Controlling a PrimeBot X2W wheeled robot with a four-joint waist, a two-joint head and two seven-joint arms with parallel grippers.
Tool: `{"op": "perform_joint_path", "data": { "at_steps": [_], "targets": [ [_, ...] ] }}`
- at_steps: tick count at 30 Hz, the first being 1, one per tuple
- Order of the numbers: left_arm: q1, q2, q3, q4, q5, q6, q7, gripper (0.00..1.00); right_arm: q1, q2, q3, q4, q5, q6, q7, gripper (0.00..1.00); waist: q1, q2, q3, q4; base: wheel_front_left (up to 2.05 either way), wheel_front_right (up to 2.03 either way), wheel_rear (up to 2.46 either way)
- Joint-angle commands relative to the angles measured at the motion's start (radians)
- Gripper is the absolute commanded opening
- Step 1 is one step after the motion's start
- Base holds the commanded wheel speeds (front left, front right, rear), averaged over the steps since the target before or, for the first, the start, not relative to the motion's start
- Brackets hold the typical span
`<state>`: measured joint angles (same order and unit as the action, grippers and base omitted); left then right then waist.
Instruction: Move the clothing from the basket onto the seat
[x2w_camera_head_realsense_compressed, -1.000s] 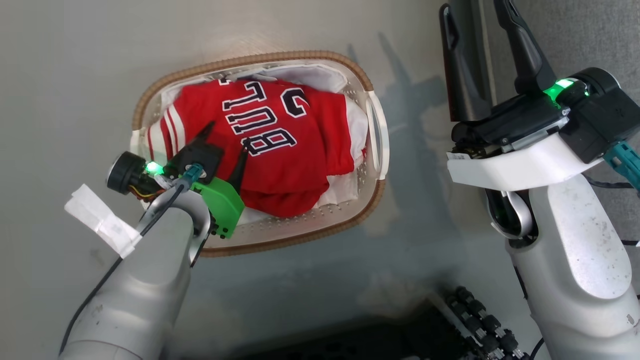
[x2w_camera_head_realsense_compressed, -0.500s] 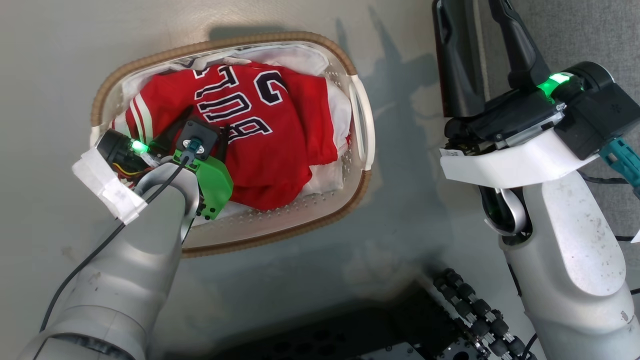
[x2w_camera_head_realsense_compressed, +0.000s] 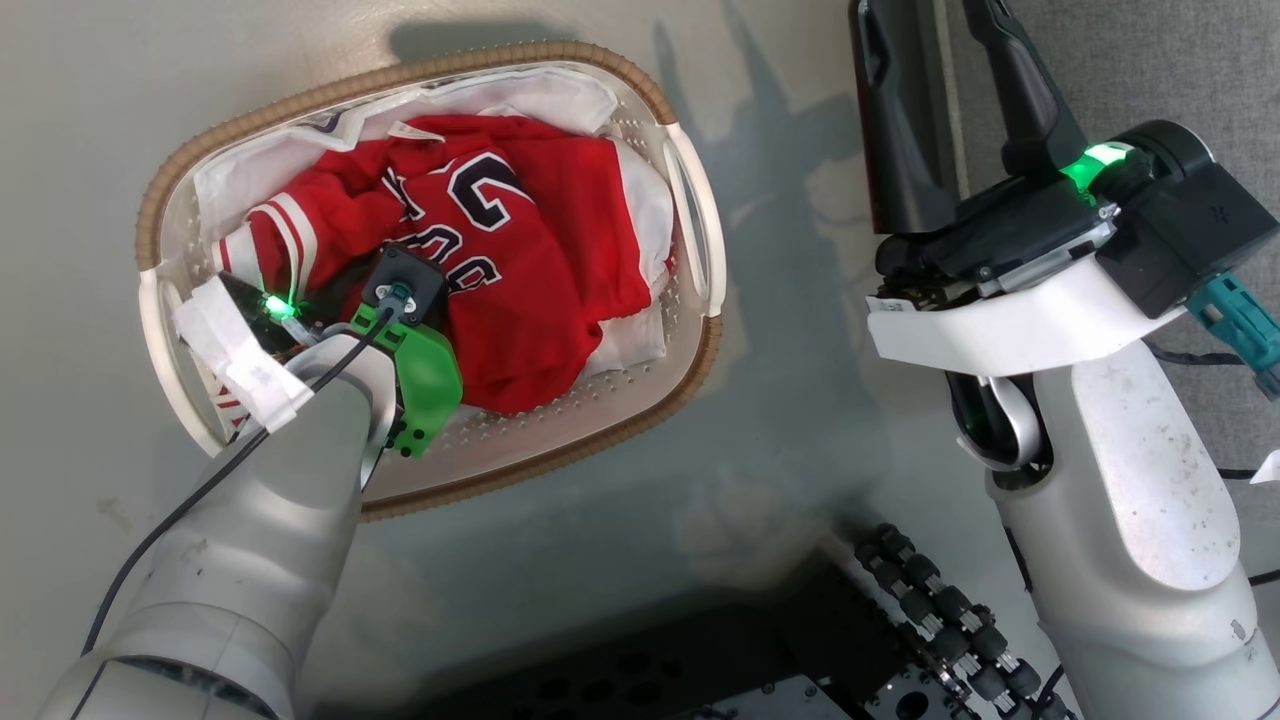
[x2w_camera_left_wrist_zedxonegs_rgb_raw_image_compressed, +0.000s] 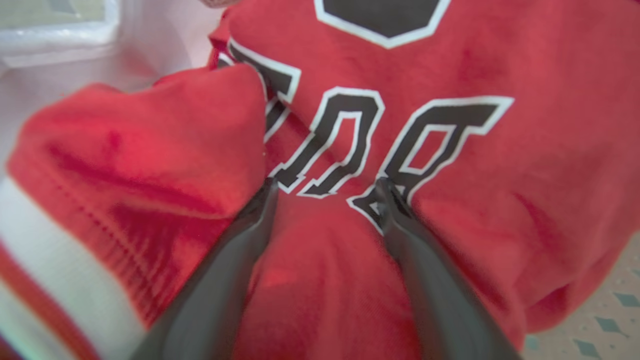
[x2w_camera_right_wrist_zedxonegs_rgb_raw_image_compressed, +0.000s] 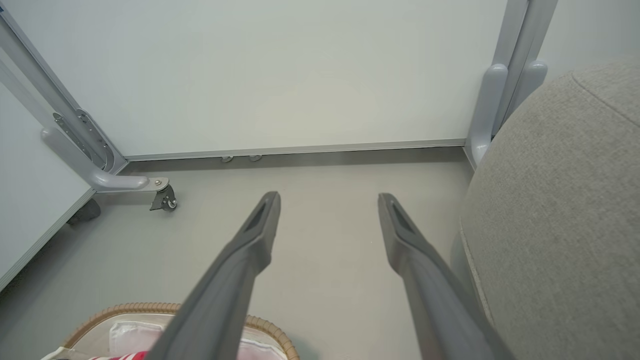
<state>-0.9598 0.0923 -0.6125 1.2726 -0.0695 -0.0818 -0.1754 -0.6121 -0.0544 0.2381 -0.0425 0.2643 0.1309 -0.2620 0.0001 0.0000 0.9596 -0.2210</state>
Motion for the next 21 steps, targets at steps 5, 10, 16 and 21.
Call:
{"op": "perform_joint_path", "data": {
  "at_steps": [5,10,16,21],
  "targets": [
    [-0.016,0.012,-0.018,0.013,0.005,0.004,0.034,0.93,-0.012,0.000,0.001,0.004,0.006,0.000,-0.004,1.00,-0.0001,0.0000,-0.001,-0.004,0.00,0.00,0.00],
    [-0.013,0.013,-0.027,0.015,0.001,0.006,0.063,0.00,-0.011,0.001,0.003,0.007,0.006,0.000,-0.004,1.00,-0.0001,0.0000,-0.004,-0.007,0.00,0.00,0.00],
    [-0.012,0.014,-0.038,0.016,-0.006,0.013,0.067,0.00,-0.004,0.002,0.000,0.014,0.008,0.000,-0.004,1.00,-0.0001,0.0000,-0.018,-0.008,0.00,0.00,0.00],
    [-0.002,0.007,-0.043,0.016,-0.017,0.016,0.047,0.00,0.004,0.002,-0.001,0.023,0.019,0.000,-0.004,1.00,-0.0001,0.0000,-0.044,-0.008,0.00,0.00,0.00]
  ]
}}
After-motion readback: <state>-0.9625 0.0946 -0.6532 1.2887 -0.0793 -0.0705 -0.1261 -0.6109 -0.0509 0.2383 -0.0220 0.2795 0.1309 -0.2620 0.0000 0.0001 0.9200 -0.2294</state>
